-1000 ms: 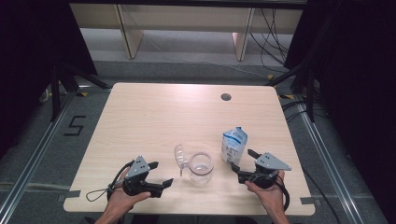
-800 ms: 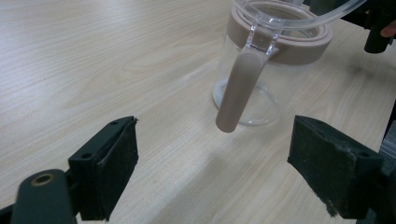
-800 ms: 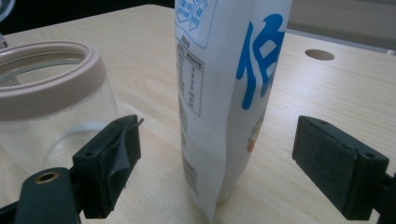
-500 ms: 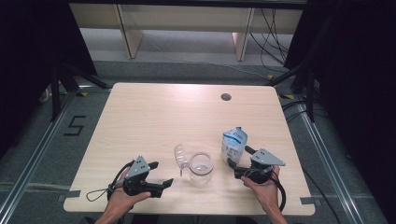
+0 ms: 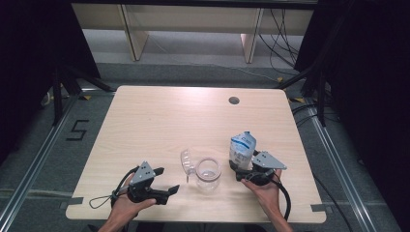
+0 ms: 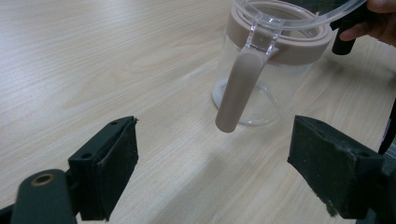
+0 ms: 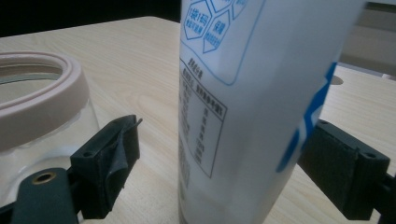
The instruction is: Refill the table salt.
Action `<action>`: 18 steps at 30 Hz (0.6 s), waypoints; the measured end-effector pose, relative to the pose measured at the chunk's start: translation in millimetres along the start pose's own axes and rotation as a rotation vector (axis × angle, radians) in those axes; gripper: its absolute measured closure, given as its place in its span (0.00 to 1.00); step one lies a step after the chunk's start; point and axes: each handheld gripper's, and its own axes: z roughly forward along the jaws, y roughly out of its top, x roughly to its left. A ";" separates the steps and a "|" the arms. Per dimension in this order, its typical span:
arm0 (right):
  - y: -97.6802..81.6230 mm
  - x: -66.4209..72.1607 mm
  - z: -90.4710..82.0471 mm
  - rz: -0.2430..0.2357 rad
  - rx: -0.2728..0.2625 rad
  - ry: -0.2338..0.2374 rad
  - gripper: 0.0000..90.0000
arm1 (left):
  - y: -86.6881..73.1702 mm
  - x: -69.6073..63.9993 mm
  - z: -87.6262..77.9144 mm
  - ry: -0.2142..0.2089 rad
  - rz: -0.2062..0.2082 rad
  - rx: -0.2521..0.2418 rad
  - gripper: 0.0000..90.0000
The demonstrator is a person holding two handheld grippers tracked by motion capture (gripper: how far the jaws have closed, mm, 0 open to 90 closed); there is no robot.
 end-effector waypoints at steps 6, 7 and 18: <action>-1.3 -5.2 8.3 0.003 -0.017 0.024 0.18 | 0.1 0.1 0.0 -0.001 0.005 0.002 0.17; -1.4 -6.0 8.6 0.003 -0.021 0.011 0.18 | 0.0 -0.1 0.0 0.001 -0.001 0.001 0.17; -3.7 -10.2 15.1 0.009 -0.021 0.035 0.27 | 0.2 0.2 0.0 -0.007 0.009 0.004 0.17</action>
